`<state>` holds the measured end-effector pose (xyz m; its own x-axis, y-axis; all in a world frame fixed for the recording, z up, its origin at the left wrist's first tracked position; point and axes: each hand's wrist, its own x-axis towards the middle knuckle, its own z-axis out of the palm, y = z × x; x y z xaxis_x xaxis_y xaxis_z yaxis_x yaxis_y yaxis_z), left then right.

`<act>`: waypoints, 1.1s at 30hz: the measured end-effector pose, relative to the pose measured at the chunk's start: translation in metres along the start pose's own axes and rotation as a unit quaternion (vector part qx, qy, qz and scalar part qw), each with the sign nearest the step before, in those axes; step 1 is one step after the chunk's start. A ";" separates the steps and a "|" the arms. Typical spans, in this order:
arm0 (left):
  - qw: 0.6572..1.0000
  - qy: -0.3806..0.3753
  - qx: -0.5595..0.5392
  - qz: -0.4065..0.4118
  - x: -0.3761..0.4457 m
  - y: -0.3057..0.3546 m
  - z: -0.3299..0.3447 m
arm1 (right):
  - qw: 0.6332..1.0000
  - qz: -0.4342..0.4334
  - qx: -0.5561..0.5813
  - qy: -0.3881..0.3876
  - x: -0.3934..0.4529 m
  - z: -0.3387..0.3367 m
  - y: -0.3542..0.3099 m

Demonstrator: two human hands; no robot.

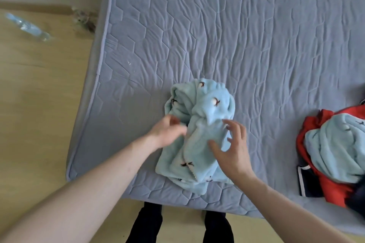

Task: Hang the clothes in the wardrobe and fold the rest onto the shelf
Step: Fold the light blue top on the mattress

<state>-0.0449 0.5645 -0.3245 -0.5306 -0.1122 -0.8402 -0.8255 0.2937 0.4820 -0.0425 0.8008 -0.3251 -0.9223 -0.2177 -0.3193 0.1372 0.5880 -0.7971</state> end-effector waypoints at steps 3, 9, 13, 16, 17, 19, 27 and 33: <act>0.984 0.004 -0.178 0.013 0.015 0.043 0.000 | 0.989 0.135 0.034 -0.040 0.007 0.016 -0.003; 0.991 0.020 -0.132 -0.001 0.038 0.059 0.002 | 0.966 0.226 0.106 -0.064 0.023 0.017 0.002; 0.985 -0.006 -0.165 0.049 0.029 0.033 -0.021 | 0.959 0.249 0.134 0.005 0.026 -0.011 0.011; 0.977 -0.044 -0.201 0.051 0.016 0.008 -0.044 | 0.952 0.275 0.130 -0.006 0.023 -0.024 0.018; 0.979 -0.053 -0.191 0.040 0.014 0.001 -0.049 | 0.949 0.292 0.116 -0.012 0.022 -0.026 0.023; 0.988 -0.045 -0.145 0.023 0.012 -0.012 -0.053 | 0.940 0.329 0.090 -0.022 0.020 -0.024 0.031; 0.986 -0.099 -0.135 0.002 0.001 -0.021 -0.001 | 0.939 0.327 0.063 -0.083 0.019 0.004 0.027; 0.986 0.001 -0.151 0.069 -0.009 -0.031 0.000 | 0.967 0.246 0.027 -0.066 0.014 -0.021 0.031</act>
<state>-0.0143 0.5567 -0.3323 -0.6425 -0.0938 -0.7605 -0.7645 0.0099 0.6446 -0.0587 0.8326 -0.3435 -0.6863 -0.0216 -0.7270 0.5700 0.6050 -0.5560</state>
